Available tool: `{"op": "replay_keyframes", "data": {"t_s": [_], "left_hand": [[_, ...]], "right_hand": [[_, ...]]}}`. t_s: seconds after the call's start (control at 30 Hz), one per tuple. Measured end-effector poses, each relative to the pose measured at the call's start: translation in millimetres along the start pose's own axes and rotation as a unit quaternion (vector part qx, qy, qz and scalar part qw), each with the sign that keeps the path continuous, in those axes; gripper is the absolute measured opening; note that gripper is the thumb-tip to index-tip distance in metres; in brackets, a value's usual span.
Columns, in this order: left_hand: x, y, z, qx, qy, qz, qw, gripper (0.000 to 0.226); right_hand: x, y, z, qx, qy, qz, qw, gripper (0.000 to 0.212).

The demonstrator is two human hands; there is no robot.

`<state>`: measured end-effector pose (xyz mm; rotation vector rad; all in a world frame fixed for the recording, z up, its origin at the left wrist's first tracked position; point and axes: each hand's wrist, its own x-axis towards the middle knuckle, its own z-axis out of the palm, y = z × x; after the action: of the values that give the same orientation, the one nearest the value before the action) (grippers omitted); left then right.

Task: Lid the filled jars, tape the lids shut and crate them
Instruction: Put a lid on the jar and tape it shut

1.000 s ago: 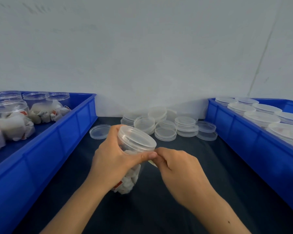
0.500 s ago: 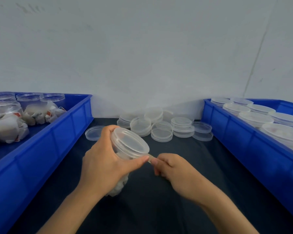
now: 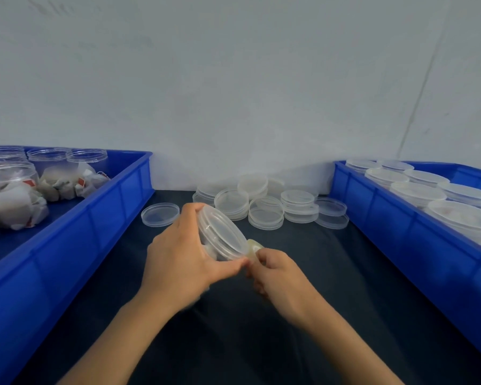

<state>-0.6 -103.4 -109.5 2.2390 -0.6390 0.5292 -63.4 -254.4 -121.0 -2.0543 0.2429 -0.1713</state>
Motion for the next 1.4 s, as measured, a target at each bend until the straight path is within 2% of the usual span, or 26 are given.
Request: {"op": "replay_keyframes", "data": {"t_s": [0.37,0.9,1.23,1.33,1.4], "left_hand": [[-8,5,-2,-0.010,0.054,0.001,0.998,0.095],[-9,30,-13,0.005,0.110,0.055,0.992,0.094],[-11,36,-12,-0.032,0.113,0.039,0.992,0.096],[-11,36,-11,-0.048,0.113,0.037,0.992,0.098],[-10,33,-10,-0.110,0.111,0.013,0.988,0.096]], "right_hand": [[-3,-4,4,-0.037,0.093,0.007,0.995,0.026],[-9,-17,-3,-0.057,0.190,-0.020,0.980,0.035],[-8,-20,-9,0.007,0.152,-0.004,0.988,0.031],[-6,-21,-12,0.077,0.125,-0.019,0.989,0.029],[-6,-22,-16,0.132,0.101,-0.048,0.985,0.031]]}}
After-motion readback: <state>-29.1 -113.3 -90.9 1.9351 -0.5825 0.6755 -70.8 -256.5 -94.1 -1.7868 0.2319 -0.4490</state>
